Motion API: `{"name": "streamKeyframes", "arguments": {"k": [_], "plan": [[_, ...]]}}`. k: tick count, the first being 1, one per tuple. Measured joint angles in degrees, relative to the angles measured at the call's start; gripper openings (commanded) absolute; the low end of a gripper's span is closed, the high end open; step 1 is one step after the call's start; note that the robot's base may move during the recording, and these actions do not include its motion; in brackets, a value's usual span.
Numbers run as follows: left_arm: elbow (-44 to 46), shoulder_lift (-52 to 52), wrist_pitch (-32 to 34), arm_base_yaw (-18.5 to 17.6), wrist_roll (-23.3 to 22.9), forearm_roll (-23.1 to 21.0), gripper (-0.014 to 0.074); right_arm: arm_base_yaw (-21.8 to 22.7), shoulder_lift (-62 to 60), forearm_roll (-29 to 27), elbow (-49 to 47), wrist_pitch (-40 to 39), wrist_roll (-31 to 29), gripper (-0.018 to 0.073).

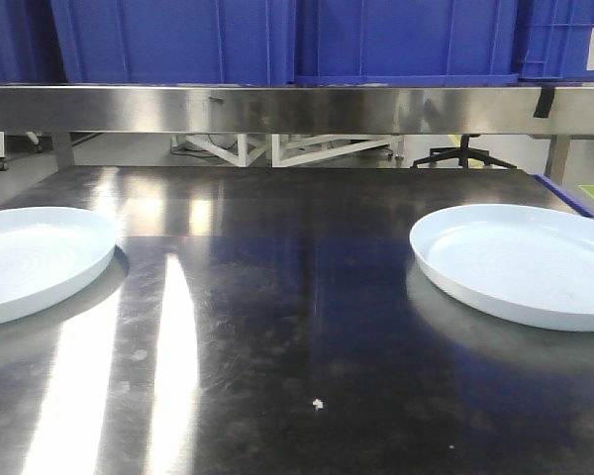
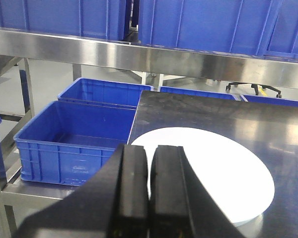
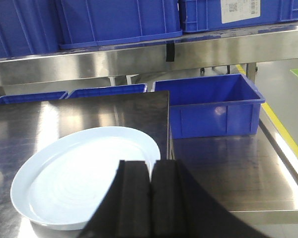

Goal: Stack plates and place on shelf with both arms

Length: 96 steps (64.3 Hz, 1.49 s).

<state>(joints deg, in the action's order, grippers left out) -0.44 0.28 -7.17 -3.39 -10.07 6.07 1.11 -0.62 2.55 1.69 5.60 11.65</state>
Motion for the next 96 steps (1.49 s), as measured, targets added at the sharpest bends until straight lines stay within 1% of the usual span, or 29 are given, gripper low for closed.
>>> {"name": "streamKeyframes", "arguments": {"k": [63,66,72,79,86,88,96], "plan": [[0.11,0.00,0.34,0.15,0.00,0.24,0.0094,0.00,0.00,0.00,0.00,0.00,0.00,0.0056],[0.61,0.00,-0.78,0.14,0.00,0.24,0.0094,0.00,0.00,0.00,0.00,0.00,0.00,0.0056],[4.69,-0.51,-6.32,0.14,0.00,0.24,0.0094,0.00,0.00,0.00,0.00,0.00,0.00,0.0056],[16.00,-6.04,-14.91,-0.64,0.00,0.76,0.0094,0.00,0.00,0.00,0.00,0.00,0.00,0.0056],[29.26,-17.20,-23.11,-3.62,0.00,2.73,0.0094,0.00,0.00,0.00,0.00,0.00,0.00,0.0056],[35.07,-21.90,-26.27,-5.33,0.00,3.96,0.0094,0.00,0.00,0.00,0.00,0.00,0.00,0.0056],[48.35,-36.28,-35.05,-9.43,0.00,7.23,0.0094,0.00,0.00,0.00,0.00,0.00,0.00,0.0056]]}}
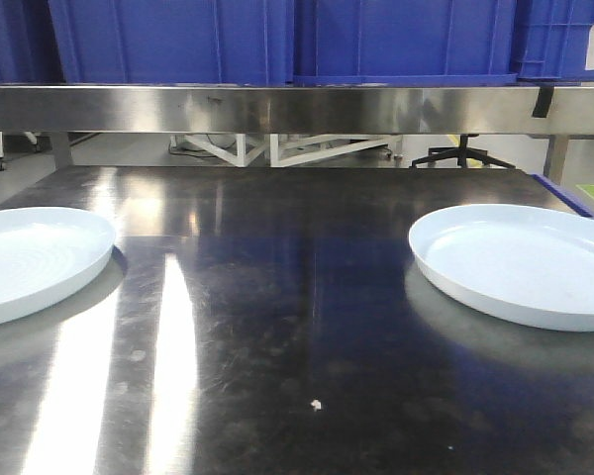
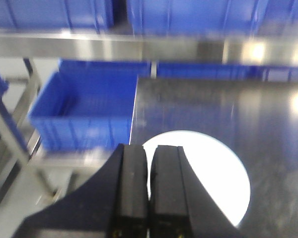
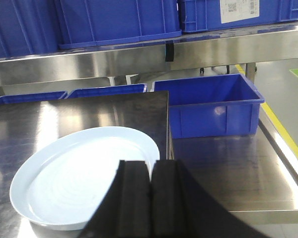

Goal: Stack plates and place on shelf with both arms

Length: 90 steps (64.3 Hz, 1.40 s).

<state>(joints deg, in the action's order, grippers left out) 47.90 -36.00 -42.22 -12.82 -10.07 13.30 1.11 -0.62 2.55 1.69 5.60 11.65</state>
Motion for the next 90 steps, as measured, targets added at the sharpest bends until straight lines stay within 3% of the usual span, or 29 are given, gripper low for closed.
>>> {"name": "streamKeyframes", "arguments": {"k": [8,18,50,79,90], "plan": [[9.02,-12.00,-5.96,-1.83,0.00,1.79,0.0094,0.00,0.00,0.00,0.00,0.00,0.00,0.0056],[13.58,-18.79,-9.38,-1.94,0.00,1.88,0.0094,0.00,0.00,0.00,0.00,0.00,0.00,0.0056],[13.83,-19.41,-6.85,-1.94,0.00,1.66,0.0094,0.00,0.00,0.00,0.00,0.00,0.00,0.0056],[13.83,-19.41,-8.35,-1.94,0.00,1.59,0.0094,0.00,0.00,0.00,0.00,0.00,0.00,0.0056],[13.83,-19.41,-5.52,-1.94,0.00,1.54,0.0094,0.02,0.00,0.11,0.00,0.00,-0.13,0.0056]]}}
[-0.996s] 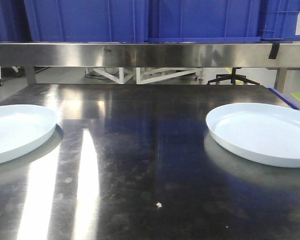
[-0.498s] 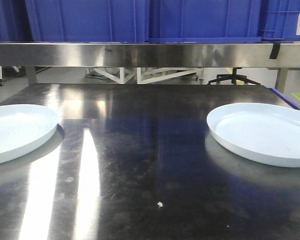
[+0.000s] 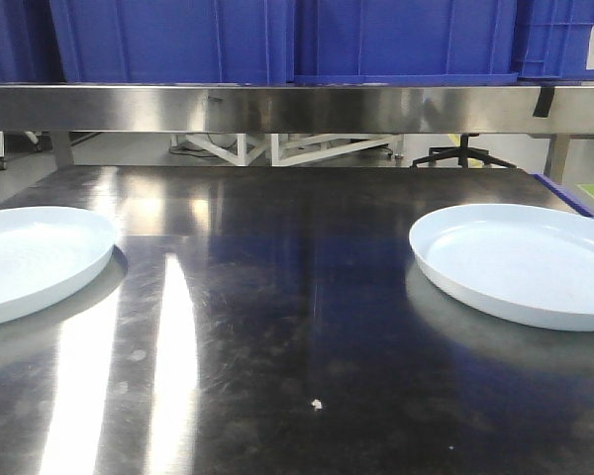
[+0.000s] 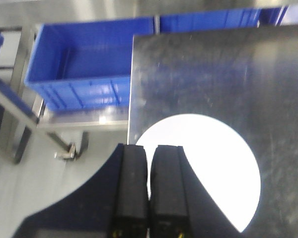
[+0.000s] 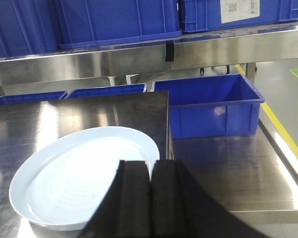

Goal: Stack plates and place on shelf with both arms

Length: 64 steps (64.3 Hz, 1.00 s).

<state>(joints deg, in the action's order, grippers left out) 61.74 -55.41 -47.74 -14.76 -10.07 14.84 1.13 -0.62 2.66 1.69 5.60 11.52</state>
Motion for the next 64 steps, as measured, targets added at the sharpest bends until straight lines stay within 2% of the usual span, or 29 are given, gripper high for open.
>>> {"name": "streamKeyframes", "arguments": {"k": [10,16,20,29,33,46,56,64], "plan": [[0.00,0.00,3.59,0.00,0.00,-0.09,0.0094,0.94,0.00,2.87,0.10,-2.02,-1.64,0.0056],[0.00,0.00,4.92,0.00,0.00,-0.09,0.0094,1.03,0.00,3.11,0.08,-5.94,-1.77,0.0056],[0.00,0.00,5.18,0.00,0.00,-0.09,0.0094,1.03,0.00,3.11,-1.20,-5.60,-1.77,0.0056],[0.00,-0.11,5.28,0.00,0.00,-0.09,0.0094,1.03,3.18,0.95,-11.82,4.42,-0.37,0.0056],[0.00,-0.11,5.28,0.00,0.00,-0.09,0.0094,1.03,7.98,0.00,-17.44,8.59,0.82,0.0056],[0.00,-0.11,5.49,0.00,0.00,-0.09,0.0094,1.03,30.23,-1.07,-32.93,15.30,1.71,0.0056],[0.00,-0.11,5.49,0.00,0.00,-0.09,0.0094,1.03,43.69,-1.41,-41.03,22.88,1.84,0.0056],[0.00,-0.11,5.49,0.00,0.00,-0.09,0.0094,1.03,49.11,-1.64,-43.21,23.43,1.84,0.0056]]}}
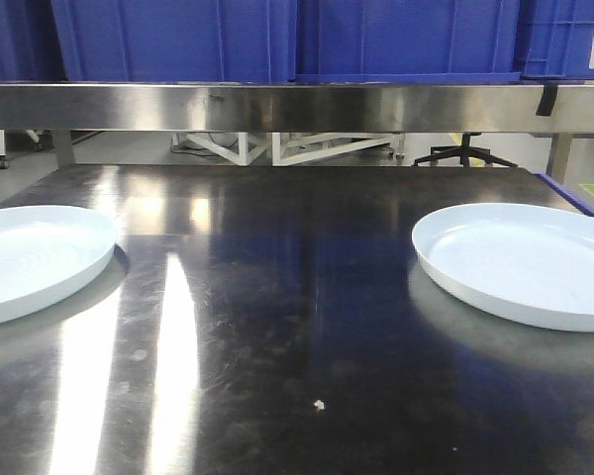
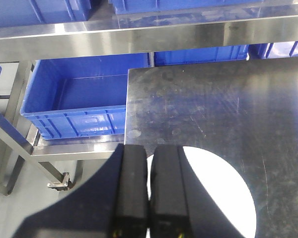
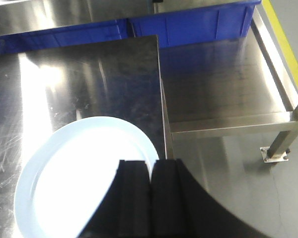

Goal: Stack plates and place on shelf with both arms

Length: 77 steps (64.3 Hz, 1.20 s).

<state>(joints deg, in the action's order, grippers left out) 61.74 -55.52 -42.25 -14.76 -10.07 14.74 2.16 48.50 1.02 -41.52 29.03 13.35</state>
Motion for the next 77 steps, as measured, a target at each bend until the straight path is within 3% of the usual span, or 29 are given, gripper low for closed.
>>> {"name": "streamKeyframes", "arguments": {"k": [33,39,43,46,51,58,64,77], "plan": [[0.00,0.00,-1.71,0.00,0.00,0.00,0.0094,0.00,5.63,-0.06,-0.34,-0.22,0.25,0.0066],[0.00,0.00,-2.05,0.00,-0.28,0.00,0.0094,0.00,5.63,-0.69,-0.48,0.67,0.25,0.0167],[0.00,0.00,-2.48,0.00,-1.86,0.00,0.0108,0.00,5.63,-1.02,-0.48,2.57,0.25,0.0323],[0.00,0.00,-2.72,0.00,-2.46,0.00,0.0134,0.00,5.63,-1.02,-0.48,3.69,0.25,0.0431],[-0.23,0.00,-3.20,0.00,-3.00,0.00,0.0221,0.00,5.63,-1.02,-0.48,5.16,0.25,0.0534],[-1.70,0.00,-3.62,0.00,-3.41,0.64,0.0412,0.00,5.63,-1.02,-0.48,5.90,0.25,0.0539],[-3.42,-0.24,-4.18,0.00,-3.51,1.25,0.0519,0.00,5.63,-1.02,-0.48,6.03,0.25,0.0539],[-7.26,-4.63,-4.65,0.00,-8.07,6.01,0.0532,0.00,5.63,-1.02,-0.48,6.15,0.25,0.0539]]}}
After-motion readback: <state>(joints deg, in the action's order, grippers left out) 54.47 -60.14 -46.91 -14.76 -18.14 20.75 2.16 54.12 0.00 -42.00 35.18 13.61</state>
